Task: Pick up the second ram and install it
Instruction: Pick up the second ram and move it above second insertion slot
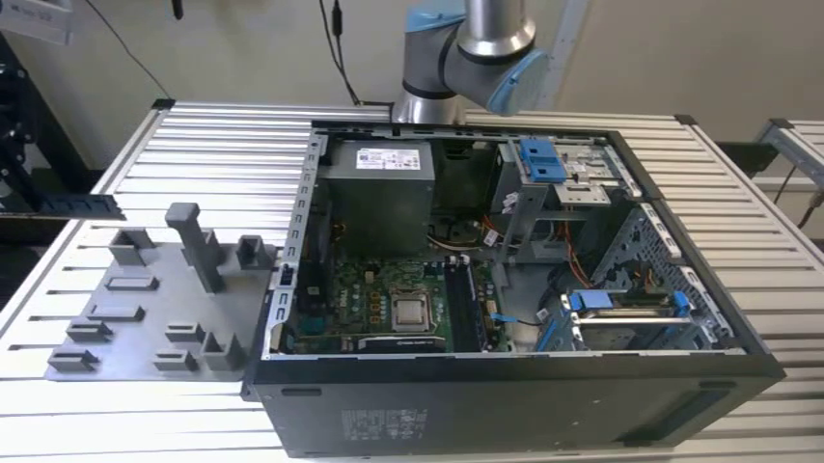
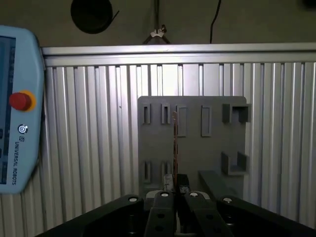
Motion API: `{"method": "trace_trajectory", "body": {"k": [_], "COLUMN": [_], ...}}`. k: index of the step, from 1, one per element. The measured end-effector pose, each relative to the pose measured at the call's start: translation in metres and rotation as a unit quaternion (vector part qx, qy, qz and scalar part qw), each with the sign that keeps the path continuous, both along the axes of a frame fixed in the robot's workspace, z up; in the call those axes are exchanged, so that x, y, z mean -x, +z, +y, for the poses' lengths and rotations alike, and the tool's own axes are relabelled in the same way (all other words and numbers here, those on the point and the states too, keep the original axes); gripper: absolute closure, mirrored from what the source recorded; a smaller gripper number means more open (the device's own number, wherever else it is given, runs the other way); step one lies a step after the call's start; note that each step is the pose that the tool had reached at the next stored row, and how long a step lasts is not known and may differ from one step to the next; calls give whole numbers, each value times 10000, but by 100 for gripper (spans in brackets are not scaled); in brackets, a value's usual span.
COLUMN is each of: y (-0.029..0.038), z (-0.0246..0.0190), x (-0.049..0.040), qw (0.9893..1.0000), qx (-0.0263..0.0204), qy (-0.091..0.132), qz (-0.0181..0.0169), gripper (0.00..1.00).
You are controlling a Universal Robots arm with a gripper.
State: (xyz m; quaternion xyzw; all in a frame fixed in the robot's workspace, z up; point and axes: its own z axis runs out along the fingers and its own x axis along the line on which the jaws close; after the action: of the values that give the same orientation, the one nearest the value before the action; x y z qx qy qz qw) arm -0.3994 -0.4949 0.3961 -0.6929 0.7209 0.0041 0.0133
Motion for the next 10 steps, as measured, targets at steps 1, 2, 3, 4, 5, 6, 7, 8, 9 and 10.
{"method": "trace_trajectory", "body": {"k": [1,2,3,4,5,6,7,8,9,10], "y": [12,25,39,52,64,74,86,98,110,120], "z": [0,0,0,0,0,0,0,0,0,0], "x": [0,0,0,0,0,0,0,0,0,0], "qw": [10000,10000,10000,10000,10000,10000,10000,10000,10000,10000], "qx": [0,0,0,1,1,0,1,1,1,1], "qy": [0,0,0,0,0,0,0,0,0,0], "qz": [0,-1,0,0,0,0,0,0,0,0], "gripper": [86,86,86,86,86,86,86,86,86,86]}}
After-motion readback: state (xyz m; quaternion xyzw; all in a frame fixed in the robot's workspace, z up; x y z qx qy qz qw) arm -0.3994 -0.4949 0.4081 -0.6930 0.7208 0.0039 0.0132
